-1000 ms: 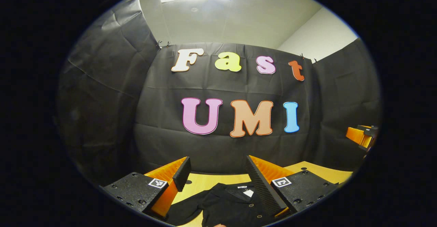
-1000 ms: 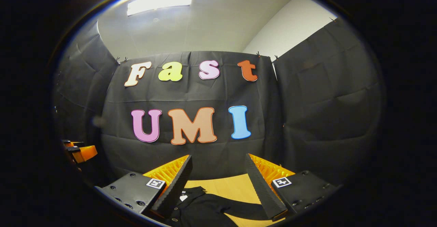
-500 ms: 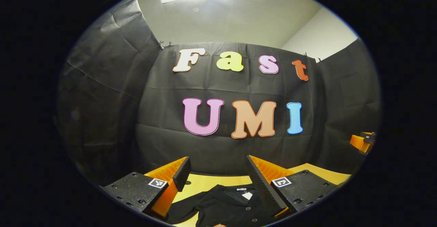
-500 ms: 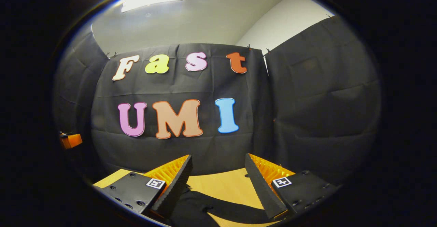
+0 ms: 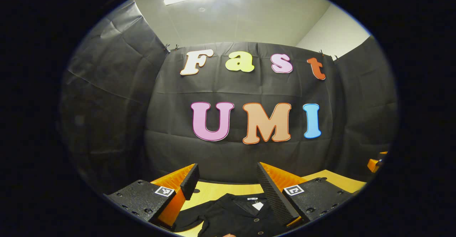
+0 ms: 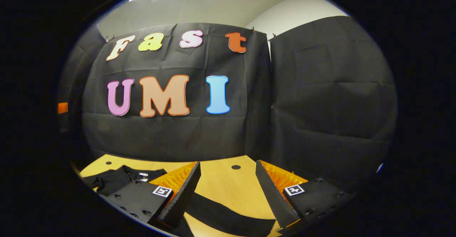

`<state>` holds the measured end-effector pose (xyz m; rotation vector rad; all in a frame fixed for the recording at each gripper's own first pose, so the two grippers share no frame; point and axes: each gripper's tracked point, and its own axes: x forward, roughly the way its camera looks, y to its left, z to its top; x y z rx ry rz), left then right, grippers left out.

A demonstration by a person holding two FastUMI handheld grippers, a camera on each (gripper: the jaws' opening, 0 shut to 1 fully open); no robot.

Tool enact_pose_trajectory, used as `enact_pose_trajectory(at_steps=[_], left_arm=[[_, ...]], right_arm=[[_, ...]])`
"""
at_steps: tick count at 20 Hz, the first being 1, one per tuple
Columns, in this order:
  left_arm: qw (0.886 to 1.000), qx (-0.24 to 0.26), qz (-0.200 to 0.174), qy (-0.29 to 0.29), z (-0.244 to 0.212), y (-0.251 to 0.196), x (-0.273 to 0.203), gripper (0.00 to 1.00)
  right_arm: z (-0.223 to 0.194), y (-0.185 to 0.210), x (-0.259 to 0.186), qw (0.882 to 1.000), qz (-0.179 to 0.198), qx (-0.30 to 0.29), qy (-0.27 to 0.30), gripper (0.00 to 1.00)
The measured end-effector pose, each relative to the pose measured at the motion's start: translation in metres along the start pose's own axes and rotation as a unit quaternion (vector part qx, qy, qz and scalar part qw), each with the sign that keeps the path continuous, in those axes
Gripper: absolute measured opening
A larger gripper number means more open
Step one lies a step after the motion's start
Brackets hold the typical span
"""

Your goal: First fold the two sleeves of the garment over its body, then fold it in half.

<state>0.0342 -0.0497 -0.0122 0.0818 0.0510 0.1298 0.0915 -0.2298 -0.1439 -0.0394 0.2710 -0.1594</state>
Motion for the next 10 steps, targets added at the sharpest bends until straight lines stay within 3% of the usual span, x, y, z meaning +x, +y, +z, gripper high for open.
enact_pose_trajectory(at_steps=[5, 10], left_arm=[[1.000, 0.016, 0.009, 0.010, -0.005, -0.013, 0.004, 0.97], [0.999, 0.025, 0.023, 0.021, -0.011, -0.019, 0.005, 0.97]], right_arm=[[-0.066, -0.025, 0.022, 0.994, 0.028, -0.062, 0.089, 0.98], [-0.128, -0.041, 0.035, 0.968, 0.086, -0.134, 0.197, 0.99]])
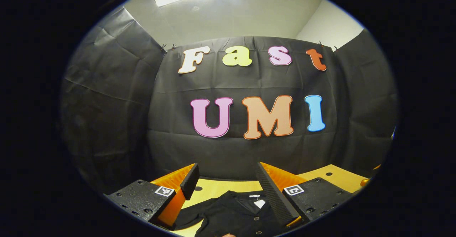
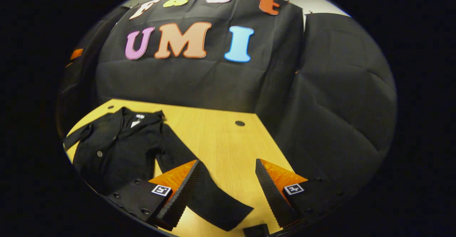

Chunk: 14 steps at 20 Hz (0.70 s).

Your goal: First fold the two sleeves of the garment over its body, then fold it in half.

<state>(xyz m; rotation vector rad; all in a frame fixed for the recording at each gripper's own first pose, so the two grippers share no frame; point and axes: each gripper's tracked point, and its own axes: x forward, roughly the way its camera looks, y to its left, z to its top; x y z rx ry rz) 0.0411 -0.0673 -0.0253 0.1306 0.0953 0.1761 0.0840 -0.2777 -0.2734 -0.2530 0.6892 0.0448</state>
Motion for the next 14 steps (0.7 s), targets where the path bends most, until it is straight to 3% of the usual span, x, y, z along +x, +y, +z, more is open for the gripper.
enact_pose_trajectory(at_steps=[5, 10, 14], left_arm=[[1.000, 0.004, 0.018, 0.012, -0.008, -0.005, 0.002, 0.97], [0.999, 0.003, 0.035, 0.025, -0.019, -0.010, -0.001, 0.98], [0.998, 0.008, 0.047, 0.029, -0.022, -0.012, -0.004, 0.95]], right_arm=[[-0.063, -0.008, 0.021, 0.988, 0.059, -0.072, 0.120, 0.99], [-0.116, -0.025, 0.033, 0.961, 0.096, -0.131, 0.223, 1.00], [-0.114, -0.020, 0.028, 0.936, 0.120, -0.137, 0.301, 0.98]])
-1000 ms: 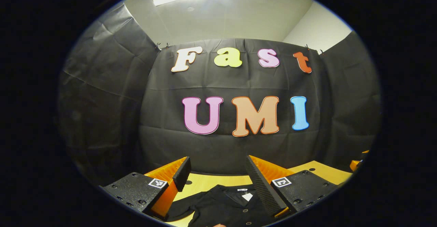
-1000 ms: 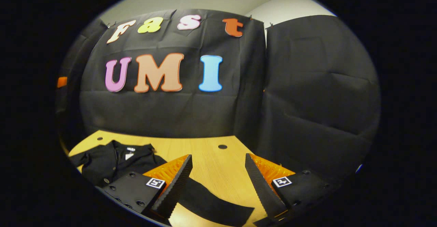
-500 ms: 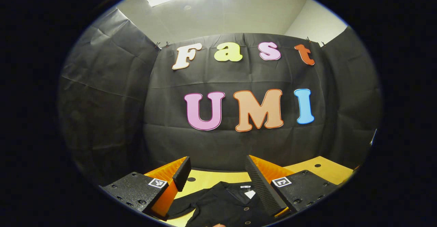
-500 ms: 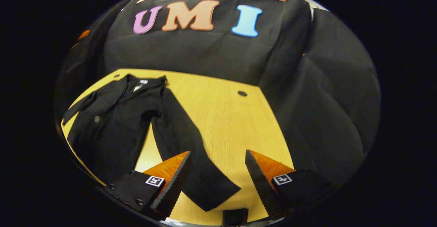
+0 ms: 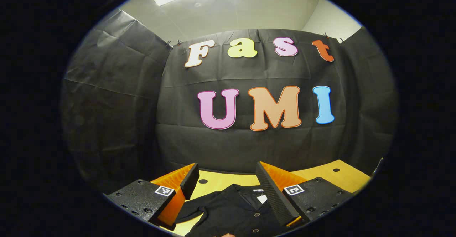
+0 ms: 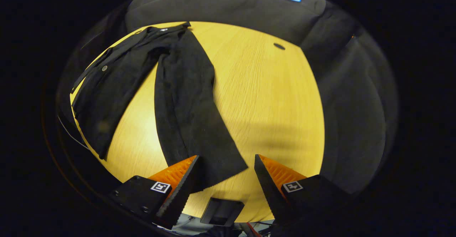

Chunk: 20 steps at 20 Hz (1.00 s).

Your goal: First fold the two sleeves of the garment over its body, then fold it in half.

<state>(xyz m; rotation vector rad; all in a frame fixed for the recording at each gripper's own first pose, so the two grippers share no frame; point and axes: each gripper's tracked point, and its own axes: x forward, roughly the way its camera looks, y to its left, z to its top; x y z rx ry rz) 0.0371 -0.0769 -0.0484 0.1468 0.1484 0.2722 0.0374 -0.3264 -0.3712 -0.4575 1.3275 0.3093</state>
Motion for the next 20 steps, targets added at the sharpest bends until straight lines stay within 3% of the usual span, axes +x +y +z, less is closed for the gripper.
enact_pose_trajectory(at_steps=[3, 5, 9, 10, 12, 17, 20], left_arm=[[1.000, 0.005, 0.008, 0.001, 0.000, 0.000, -0.001, 0.95], [1.000, 0.005, 0.010, 0.002, 0.001, -0.002, -0.001, 0.95], [1.000, 0.008, 0.012, -0.001, 0.003, -0.005, -0.001, 0.95], [1.000, 0.008, 0.011, -0.001, 0.002, -0.005, -0.001, 0.97], [1.000, 0.007, 0.007, -0.001, 0.003, -0.005, -0.001, 0.97], [1.000, 0.009, 0.000, -0.013, 0.008, -0.004, 0.000, 0.98], [1.000, 0.001, -0.007, -0.015, 0.009, -0.001, -0.001, 0.98]], right_arm=[[0.009, 0.003, -0.008, 0.999, 0.036, 0.003, 0.029, 0.99], [0.005, 0.016, -0.006, 0.997, 0.063, -0.007, 0.038, 0.84], [0.007, 0.029, -0.008, 0.996, 0.062, -0.061, 0.031, 0.23], [0.010, 0.028, -0.009, 0.995, 0.057, -0.073, 0.022, 0.13], [0.009, 0.029, -0.004, 0.997, 0.042, -0.065, 0.011, 0.04], [0.033, 0.031, -0.034, 0.998, 0.022, -0.028, -0.047, 0.03], [0.067, 0.033, -0.065, 0.995, 0.016, -0.003, -0.096, 0.03]])
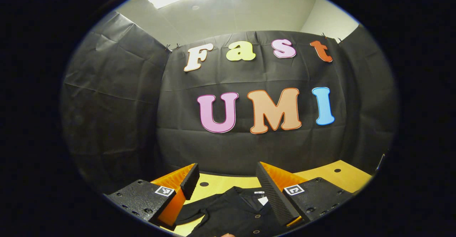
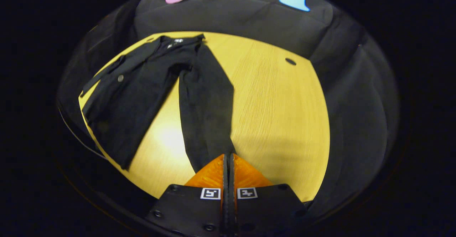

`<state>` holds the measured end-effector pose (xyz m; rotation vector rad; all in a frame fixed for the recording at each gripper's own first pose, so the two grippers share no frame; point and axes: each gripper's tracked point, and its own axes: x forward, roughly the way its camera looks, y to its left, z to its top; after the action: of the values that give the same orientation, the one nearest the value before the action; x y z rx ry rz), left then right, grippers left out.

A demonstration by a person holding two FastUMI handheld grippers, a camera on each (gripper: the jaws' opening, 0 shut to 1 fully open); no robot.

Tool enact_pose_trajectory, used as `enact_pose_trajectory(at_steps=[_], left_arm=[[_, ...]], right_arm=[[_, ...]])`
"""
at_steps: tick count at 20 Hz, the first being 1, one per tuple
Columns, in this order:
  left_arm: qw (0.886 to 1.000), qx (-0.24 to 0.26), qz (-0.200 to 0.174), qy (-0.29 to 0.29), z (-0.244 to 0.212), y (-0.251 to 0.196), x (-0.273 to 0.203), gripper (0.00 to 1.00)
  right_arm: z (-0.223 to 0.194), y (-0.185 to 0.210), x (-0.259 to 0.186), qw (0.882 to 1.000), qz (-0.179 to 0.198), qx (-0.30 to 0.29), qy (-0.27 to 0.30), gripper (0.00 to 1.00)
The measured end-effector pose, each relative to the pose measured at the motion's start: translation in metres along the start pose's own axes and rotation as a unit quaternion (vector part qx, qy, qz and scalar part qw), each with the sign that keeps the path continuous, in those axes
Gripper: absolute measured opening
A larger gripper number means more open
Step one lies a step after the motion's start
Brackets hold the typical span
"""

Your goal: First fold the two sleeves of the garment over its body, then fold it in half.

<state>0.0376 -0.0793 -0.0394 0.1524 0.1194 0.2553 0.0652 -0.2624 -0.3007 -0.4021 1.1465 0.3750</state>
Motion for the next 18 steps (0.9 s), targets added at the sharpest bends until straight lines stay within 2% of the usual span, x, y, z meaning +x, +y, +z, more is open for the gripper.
enact_pose_trajectory(at_steps=[2, 6, 10, 16, 18], left_arm=[[1.000, -0.002, 0.002, -0.004, 0.002, 0.010, -0.003, 0.95], [1.000, -0.002, 0.019, -0.009, 0.003, 0.039, -0.008, 0.97], [0.999, -0.005, 0.035, -0.009, 0.001, 0.071, -0.015, 0.97], [0.997, -0.011, 0.072, -0.001, -0.009, 0.126, -0.028, 0.97], [0.997, -0.013, 0.082, 0.003, -0.013, 0.143, -0.033, 0.97]], right_arm=[[0.038, 0.009, -0.016, 0.999, 0.004, 0.017, -0.045, 0.02], [0.103, 0.041, -0.032, 0.995, 0.024, 0.019, -0.094, 0.02], [0.159, 0.084, -0.045, 0.991, 0.044, -0.020, -0.121, 0.02], [0.241, 0.159, -0.056, 0.979, 0.079, -0.087, -0.169, 0.00], [0.266, 0.181, -0.056, 0.975, 0.087, -0.101, -0.181, 0.02]])
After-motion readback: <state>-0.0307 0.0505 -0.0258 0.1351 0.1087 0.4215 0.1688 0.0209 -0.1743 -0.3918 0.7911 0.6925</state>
